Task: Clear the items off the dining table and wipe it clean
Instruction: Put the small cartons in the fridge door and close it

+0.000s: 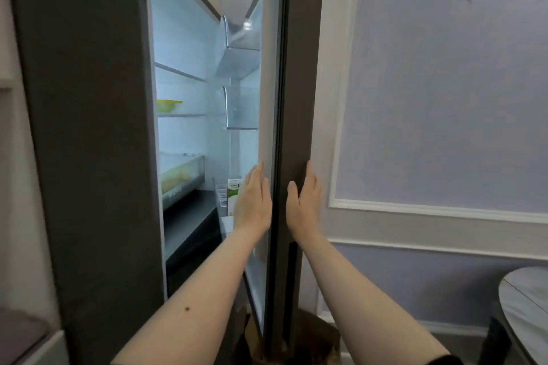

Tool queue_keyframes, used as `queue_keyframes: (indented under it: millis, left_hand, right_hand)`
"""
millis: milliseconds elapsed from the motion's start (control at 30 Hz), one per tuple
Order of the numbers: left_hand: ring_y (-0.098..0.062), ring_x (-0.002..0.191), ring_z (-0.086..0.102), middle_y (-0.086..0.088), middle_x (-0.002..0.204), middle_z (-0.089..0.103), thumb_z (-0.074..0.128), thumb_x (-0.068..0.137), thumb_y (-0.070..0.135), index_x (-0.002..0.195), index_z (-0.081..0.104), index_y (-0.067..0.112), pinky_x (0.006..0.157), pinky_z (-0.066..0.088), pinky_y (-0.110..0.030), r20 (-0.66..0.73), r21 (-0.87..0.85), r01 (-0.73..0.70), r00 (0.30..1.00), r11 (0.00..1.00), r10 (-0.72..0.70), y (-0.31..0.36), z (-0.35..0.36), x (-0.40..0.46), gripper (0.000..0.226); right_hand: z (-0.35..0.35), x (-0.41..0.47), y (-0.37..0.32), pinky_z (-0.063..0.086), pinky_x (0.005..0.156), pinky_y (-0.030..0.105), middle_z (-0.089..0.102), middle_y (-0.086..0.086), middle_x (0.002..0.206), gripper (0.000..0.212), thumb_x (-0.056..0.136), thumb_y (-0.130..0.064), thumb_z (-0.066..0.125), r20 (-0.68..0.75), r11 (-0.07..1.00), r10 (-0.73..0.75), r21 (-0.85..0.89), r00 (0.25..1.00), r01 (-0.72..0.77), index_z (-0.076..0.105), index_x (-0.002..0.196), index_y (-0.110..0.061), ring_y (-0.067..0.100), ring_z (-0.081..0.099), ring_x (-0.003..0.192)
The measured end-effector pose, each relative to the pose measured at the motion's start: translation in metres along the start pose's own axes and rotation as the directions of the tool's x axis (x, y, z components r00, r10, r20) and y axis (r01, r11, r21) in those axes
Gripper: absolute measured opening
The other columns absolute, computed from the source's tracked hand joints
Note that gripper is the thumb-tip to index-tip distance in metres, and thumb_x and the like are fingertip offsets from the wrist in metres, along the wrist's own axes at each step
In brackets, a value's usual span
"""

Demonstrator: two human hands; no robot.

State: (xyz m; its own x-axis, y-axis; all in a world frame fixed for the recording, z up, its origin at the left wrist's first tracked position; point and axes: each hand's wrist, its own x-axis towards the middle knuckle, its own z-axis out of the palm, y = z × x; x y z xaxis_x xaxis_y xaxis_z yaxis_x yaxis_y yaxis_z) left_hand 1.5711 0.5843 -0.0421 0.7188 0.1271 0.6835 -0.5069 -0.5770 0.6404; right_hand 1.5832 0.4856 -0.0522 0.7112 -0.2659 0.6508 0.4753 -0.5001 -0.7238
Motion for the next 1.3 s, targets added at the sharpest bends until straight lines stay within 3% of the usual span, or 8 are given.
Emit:
queue_keyframes:
  millis: [100,200,400,533,733,967,1300]
  left_hand:
    - [-0.016,0.141,0.026,-0.001,0.153,0.029,0.03,0.101,0.026,0.147,0.024,0.019,0.116,0.026,-0.035,-0.086,0.114,-0.021,0.996,0.993,0.031,-0.009,-0.021,0.002,0.047]
    - [-0.015,0.143,0.019,0.001,0.156,0.022,0.029,0.1,0.03,0.149,0.018,0.021,0.115,0.022,-0.033,-0.14,0.202,-0.03,0.988,0.979,0.059,-0.021,-0.041,0.007,0.051]
    - [-0.014,0.143,0.022,0.004,0.157,0.018,0.027,0.101,0.032,0.149,0.02,0.024,0.112,0.025,-0.031,-0.201,0.265,-0.033,0.975,0.964,0.089,-0.043,-0.072,0.015,0.049]
    - [-0.013,0.144,0.018,0.005,0.157,0.017,0.025,0.1,0.037,0.149,0.018,0.025,0.116,0.027,-0.037,-0.199,0.372,-0.028,0.974,0.928,0.109,-0.063,-0.093,0.018,0.051]
    - [-0.013,0.146,0.008,0.004,0.159,0.004,0.024,0.098,0.043,0.151,0.006,0.024,0.119,0.016,-0.033,-0.195,0.483,-0.002,0.975,0.876,0.109,-0.081,-0.116,0.024,0.058]
    - [-0.016,0.147,0.002,-0.001,0.159,0.0,0.021,0.098,0.044,0.151,0.0,0.019,0.121,0.005,-0.037,-0.195,0.651,0.031,0.972,0.759,0.128,-0.106,-0.127,0.034,0.062]
    - [-0.018,0.146,-0.005,-0.006,0.159,-0.004,0.016,0.097,0.042,0.15,-0.006,0.015,0.12,0.004,-0.04,-0.225,0.645,0.069,0.969,0.761,0.103,-0.109,-0.114,0.036,0.063]
  right_hand:
    - [0.012,-0.004,-0.005,0.029,0.115,0.042,0.033,0.003,0.148,0.054,0.098,-0.024,0.039,0.02,0.997,-0.005,0.073,1.0,0.004,0.022,0.148,-0.018,0.017,0.033,0.136]
    - [0.029,-0.007,-0.02,0.039,0.107,0.041,0.048,0.001,0.13,0.042,0.099,-0.023,0.039,0.044,0.989,-0.033,0.144,0.998,0.026,0.037,0.141,-0.018,0.014,0.046,0.12]
    - [0.073,-0.018,-0.04,0.042,0.103,0.033,0.052,-0.007,0.125,0.038,0.098,-0.017,0.039,0.067,0.96,-0.131,0.259,0.989,0.109,0.044,0.136,-0.023,0.004,0.048,0.112]
    - [0.098,-0.02,-0.045,0.042,0.105,0.033,0.053,-0.01,0.128,0.039,0.099,-0.014,0.039,0.112,0.941,-0.189,0.306,0.976,0.147,0.045,0.136,-0.024,0.0,0.048,0.118]
    - [0.131,-0.025,-0.054,0.033,0.113,0.037,0.043,-0.017,0.138,0.05,0.097,-0.008,0.04,0.281,0.929,-0.336,0.254,0.899,0.268,0.034,0.143,-0.028,-0.001,0.04,0.13]
    - [0.151,-0.021,-0.055,0.026,0.117,0.032,0.034,-0.004,0.151,0.061,0.092,0.005,0.04,0.346,0.938,-0.33,0.229,0.878,0.261,0.028,0.147,-0.019,0.006,0.031,0.138]
    - [0.153,-0.015,-0.048,0.026,0.117,0.035,0.03,-0.003,0.153,0.07,0.089,0.007,0.042,0.4,0.937,-0.347,0.186,0.848,0.296,0.022,0.149,-0.023,0.01,0.029,0.14]
